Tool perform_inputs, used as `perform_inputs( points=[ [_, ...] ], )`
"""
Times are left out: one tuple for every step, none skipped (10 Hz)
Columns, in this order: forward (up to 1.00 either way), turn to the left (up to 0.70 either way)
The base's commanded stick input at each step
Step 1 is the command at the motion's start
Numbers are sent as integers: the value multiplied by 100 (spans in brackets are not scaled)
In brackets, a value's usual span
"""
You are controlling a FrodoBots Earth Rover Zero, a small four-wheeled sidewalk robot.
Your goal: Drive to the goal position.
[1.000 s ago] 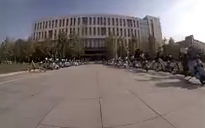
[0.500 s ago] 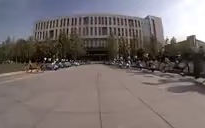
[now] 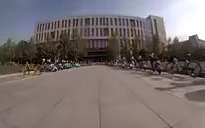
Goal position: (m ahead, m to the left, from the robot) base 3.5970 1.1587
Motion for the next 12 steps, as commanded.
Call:
perform_inputs(
  points=[
    [100, 4],
    [100, 4],
    [100, 4],
    [100, 4],
    [100, 4],
    [100, 4],
    [100, 4],
    [100, 4],
    [100, 4],
    [100, 4],
    [100, 4],
    [100, 4]
  ],
)
